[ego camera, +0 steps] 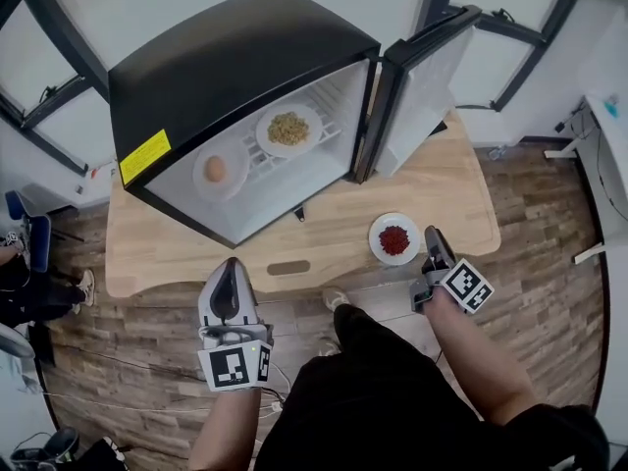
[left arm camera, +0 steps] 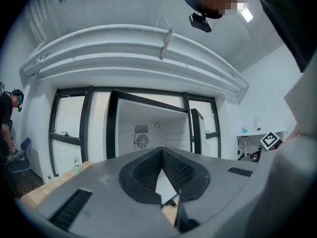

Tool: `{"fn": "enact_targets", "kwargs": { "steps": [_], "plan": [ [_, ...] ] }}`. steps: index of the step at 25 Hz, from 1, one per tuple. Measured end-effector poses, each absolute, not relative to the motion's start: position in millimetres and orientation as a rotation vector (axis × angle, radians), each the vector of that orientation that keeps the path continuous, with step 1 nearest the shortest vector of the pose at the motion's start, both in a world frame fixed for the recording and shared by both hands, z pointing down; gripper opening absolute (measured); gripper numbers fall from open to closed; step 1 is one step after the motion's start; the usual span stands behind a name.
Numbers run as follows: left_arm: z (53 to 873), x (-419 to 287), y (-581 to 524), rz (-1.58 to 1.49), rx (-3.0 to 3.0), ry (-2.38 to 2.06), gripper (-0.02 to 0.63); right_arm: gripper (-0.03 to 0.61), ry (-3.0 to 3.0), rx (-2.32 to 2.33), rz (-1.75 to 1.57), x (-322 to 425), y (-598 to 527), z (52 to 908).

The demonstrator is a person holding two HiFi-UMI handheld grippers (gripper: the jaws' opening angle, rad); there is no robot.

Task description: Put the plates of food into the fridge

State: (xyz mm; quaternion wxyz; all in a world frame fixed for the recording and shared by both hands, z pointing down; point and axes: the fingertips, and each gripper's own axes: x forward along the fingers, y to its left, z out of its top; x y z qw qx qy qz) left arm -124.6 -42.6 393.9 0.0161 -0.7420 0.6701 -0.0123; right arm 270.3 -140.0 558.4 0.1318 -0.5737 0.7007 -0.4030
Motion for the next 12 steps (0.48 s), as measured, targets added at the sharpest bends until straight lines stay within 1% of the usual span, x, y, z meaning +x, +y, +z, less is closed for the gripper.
{"fn": "enact_targets", "kwargs": {
  "steps": [5,12],
  "plan": [
    [404.6,-114.7,-35.6,-0.124,-2.342,2.062,0.005,0.146,1.777,-1.685,-1.47,290.5,-98.9,643.1],
    [411.2,-108.0,-35.6,-0.246,-2.371,2.009,0.005,0.147,1.653,-1.713,-1.569,288.5,-90.2,711.9]
  ]
}}
